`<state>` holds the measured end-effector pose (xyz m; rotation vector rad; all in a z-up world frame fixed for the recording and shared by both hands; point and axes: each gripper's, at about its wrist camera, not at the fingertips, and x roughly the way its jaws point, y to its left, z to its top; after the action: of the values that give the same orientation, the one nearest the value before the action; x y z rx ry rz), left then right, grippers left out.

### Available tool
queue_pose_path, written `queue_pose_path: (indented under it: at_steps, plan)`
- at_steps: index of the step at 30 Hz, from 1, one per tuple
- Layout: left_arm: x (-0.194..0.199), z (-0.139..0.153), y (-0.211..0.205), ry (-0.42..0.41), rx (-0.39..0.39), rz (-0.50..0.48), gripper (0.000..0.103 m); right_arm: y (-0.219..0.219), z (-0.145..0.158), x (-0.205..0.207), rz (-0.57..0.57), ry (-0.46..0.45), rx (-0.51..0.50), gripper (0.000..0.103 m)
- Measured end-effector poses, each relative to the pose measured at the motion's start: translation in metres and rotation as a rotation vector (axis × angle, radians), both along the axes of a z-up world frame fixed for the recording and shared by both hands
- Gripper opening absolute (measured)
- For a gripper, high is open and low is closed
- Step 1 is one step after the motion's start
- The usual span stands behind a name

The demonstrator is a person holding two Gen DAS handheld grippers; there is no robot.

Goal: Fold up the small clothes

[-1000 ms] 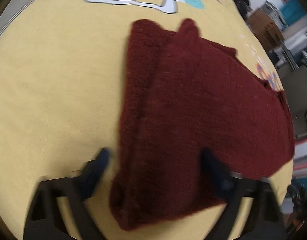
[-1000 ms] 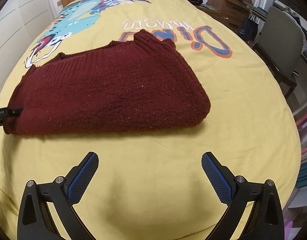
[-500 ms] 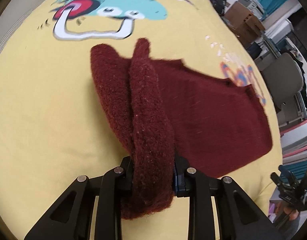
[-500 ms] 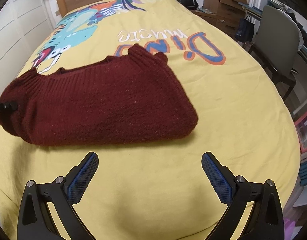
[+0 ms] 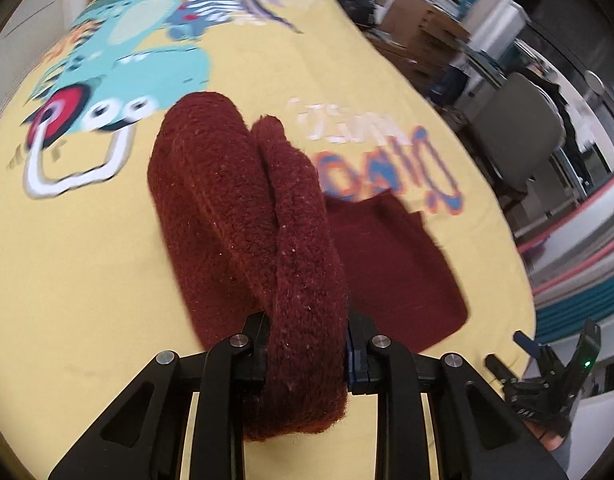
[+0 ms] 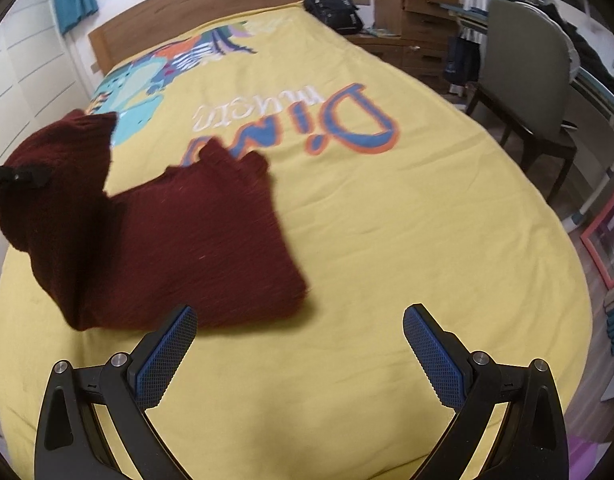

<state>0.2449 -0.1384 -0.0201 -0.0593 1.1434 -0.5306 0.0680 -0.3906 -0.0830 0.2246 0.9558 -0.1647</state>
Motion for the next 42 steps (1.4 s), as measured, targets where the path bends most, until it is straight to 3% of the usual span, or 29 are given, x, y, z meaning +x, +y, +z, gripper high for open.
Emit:
queue_pose_path:
  at_steps: [4,9,14,19,26,28,32,42]
  plan:
    - [0.005,-0.008,-0.066,0.000,0.028,-0.067,0.021,-0.022,-0.003,-0.004,-0.031,0.009,0.008,0.103]
    - [-0.001,-0.046,-0.132,0.051,0.087,-0.132,0.021,-0.040,-0.017,-0.011,-0.055,0.066,0.018,0.103]
    - [-0.010,-0.080,-0.158,0.066,0.185,-0.133,0.021,-0.049,-0.031,-0.018,-0.071,0.107,0.035,0.103]
    - [-0.018,-0.091,-0.167,0.043,0.254,-0.136,0.028,-0.050,-0.038,-0.023,-0.069,0.119,0.048,0.103]
    - [-0.014,-0.092,-0.168,0.082,0.266,-0.115,0.044,-0.048,-0.036,-0.026,-0.062,0.114,0.049,0.103]
    - [-0.015,-0.088,-0.167,0.082,0.266,-0.109,0.052,-0.047,-0.034,-0.027,-0.060,0.114,0.046,0.103]
    - [-0.014,-0.075,-0.159,0.108,0.227,-0.092,0.096,-0.044,-0.031,-0.028,-0.057,0.112,0.041,0.103]
    - [-0.010,-0.023,-0.121,0.065,0.140,-0.053,0.102,-0.029,-0.016,-0.018,-0.011,0.094,0.016,0.103]
